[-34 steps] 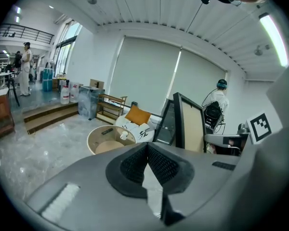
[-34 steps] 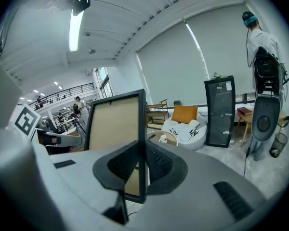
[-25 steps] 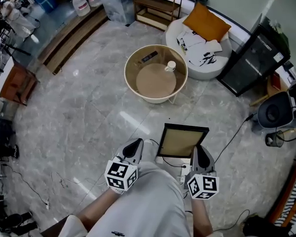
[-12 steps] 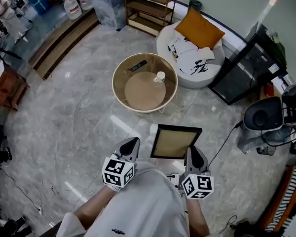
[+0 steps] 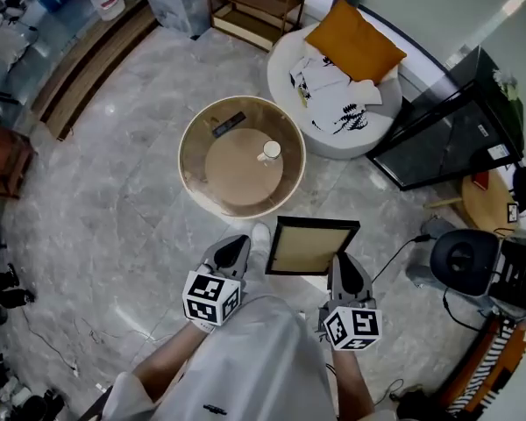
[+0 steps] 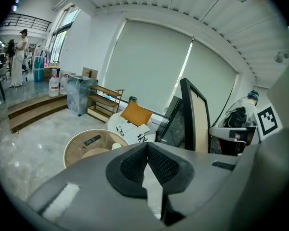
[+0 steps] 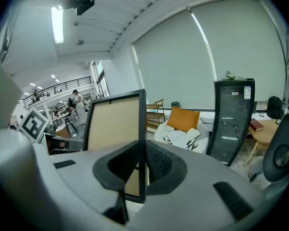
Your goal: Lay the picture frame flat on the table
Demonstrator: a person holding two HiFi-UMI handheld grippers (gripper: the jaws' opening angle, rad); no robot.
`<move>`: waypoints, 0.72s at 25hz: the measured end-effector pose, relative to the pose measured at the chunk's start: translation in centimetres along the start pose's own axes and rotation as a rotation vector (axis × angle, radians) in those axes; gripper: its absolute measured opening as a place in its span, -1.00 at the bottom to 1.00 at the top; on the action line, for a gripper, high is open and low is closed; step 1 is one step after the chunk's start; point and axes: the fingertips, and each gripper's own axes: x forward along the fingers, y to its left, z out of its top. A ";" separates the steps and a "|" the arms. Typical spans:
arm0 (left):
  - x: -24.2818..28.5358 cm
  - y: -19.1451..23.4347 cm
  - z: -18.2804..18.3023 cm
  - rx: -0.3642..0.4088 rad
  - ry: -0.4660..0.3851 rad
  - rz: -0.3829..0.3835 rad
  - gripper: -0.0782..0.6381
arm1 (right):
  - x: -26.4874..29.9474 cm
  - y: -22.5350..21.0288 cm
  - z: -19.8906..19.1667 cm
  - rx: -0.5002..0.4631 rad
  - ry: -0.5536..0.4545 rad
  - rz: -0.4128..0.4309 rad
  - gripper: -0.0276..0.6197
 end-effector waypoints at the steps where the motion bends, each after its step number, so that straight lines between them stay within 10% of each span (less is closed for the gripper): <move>1: 1.1 0.5 1.1 -0.007 -0.001 0.002 -0.77 | 1.5 -0.3 0.9 -0.003 0.004 0.007 -0.81; 18: 7.6 6.8 10.0 -0.092 -0.071 0.102 -0.77 | 16.3 -0.8 8.8 -0.064 0.071 0.128 -0.81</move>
